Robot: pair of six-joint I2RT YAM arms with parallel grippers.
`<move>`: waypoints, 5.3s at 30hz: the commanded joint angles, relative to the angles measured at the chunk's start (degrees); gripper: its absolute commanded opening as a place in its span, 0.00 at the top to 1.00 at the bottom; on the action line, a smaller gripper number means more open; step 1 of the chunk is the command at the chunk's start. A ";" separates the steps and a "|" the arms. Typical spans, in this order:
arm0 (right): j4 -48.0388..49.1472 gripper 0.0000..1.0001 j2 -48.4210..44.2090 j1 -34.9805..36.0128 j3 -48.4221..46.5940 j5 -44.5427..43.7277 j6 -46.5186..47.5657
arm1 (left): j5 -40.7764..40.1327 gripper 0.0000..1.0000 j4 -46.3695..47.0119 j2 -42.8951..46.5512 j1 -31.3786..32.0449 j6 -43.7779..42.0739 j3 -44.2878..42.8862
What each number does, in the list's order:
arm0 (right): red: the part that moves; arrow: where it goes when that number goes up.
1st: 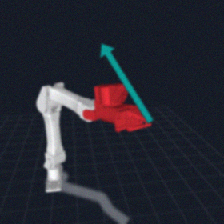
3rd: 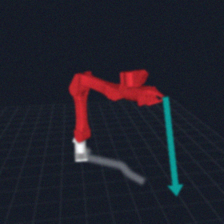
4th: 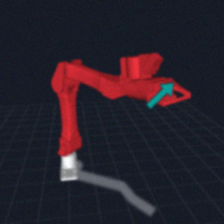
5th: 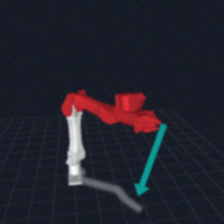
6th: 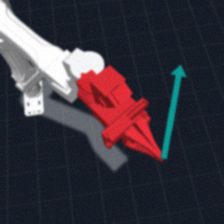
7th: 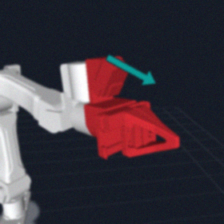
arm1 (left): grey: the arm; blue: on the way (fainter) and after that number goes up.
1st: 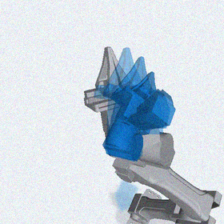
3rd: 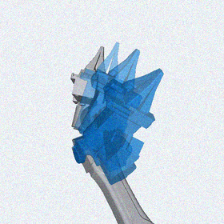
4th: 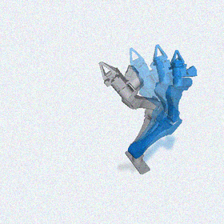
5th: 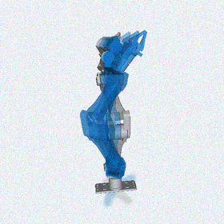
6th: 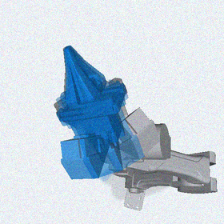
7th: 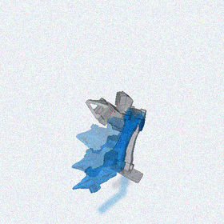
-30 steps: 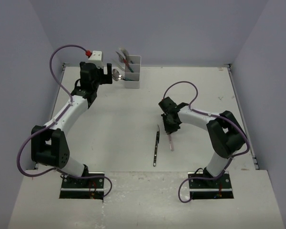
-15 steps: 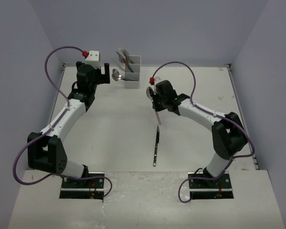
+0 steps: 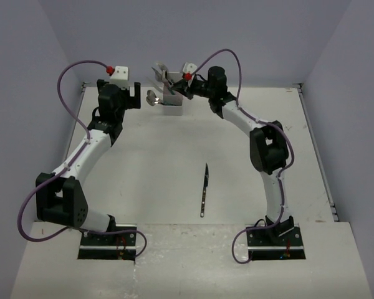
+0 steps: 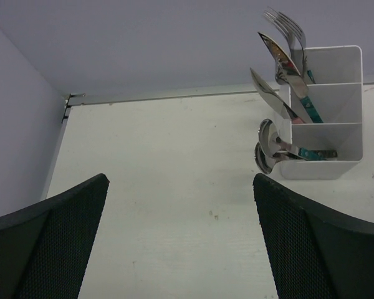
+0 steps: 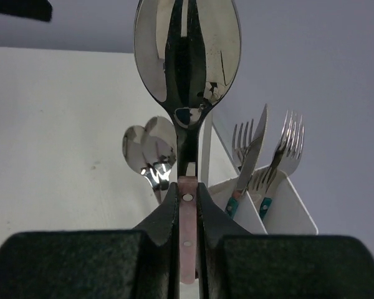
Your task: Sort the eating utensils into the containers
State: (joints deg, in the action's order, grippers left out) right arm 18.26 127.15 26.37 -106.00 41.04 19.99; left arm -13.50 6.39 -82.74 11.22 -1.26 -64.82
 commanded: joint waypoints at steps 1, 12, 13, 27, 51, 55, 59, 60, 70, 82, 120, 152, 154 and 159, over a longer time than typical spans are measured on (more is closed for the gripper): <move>8.55 1.00 5.28 -1.50 -11.55 10.73 -0.73 | -2.23 0.00 2.93 1.09 -0.94 -1.82 -0.04; -0.23 0.98 16.46 -1.15 -23.47 7.40 -1.44 | -3.82 0.00 3.89 0.21 -1.73 -3.66 0.39; -1.11 0.96 16.20 -1.15 -22.68 6.96 -1.62 | -3.99 0.00 3.89 0.21 -1.82 -3.84 0.39; -11.93 0.69 13.12 -0.18 -19.78 -1.75 3.47 | -4.78 0.00 3.89 -1.11 -2.35 -4.81 -0.40; -22.21 0.01 -33.51 6.68 23.80 -50.44 -23.11 | -8.03 0.00 -3.99 -0.93 -2.35 6.07 -3.56; -27.56 0.01 -41.88 7.55 36.78 -50.88 -30.70 | -8.48 0.00 -6.31 -0.23 -2.26 10.48 -1.99; -34.94 0.01 -47.69 10.01 45.16 -51.75 -36.58 | -6.37 0.00 -6.31 2.84 -2.26 13.91 1.53; -36.00 0.01 -48.48 10.80 48.05 -51.85 -39.47 | -6.28 0.00 -7.52 3.28 -2.26 14.17 1.88; -49.61 0.01 -45.86 23.89 53.18 -54.91 -58.99 | -13.99 0.00 -15.79 6.45 2.21 19.10 2.33; -50.43 0.13 -35.58 29.61 55.99 -60.28 -69.82 | -13.66 0.00 -20.72 15.93 8.82 22.26 6.81; 25.71 1.00 -10.55 -0.88 10.92 -8.00 -9.26 | -2.68 0.00 -3.23 6.55 -1.73 14.89 2.33; 19.27 0.65 20.77 -1.85 -22.06 -4.56 -10.23 | -1.62 0.00 -4.64 -7.09 -3.23 6.88 -10.95; 19.44 0.66 18.49 -1.94 -21.01 -4.04 -10.06 | -1.71 0.00 -4.81 -6.47 -3.23 7.06 -10.77; 19.96 0.23 8.06 -1.85 -17.76 -4.38 -10.84 | -1.18 0.00 -4.72 -4.89 -3.23 7.50 -10.42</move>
State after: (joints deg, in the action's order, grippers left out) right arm 33.74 148.86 24.40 -124.16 35.92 8.86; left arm -14.55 0.69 -91.29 8.62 6.37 -75.02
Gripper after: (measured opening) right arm 0.633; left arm 0.999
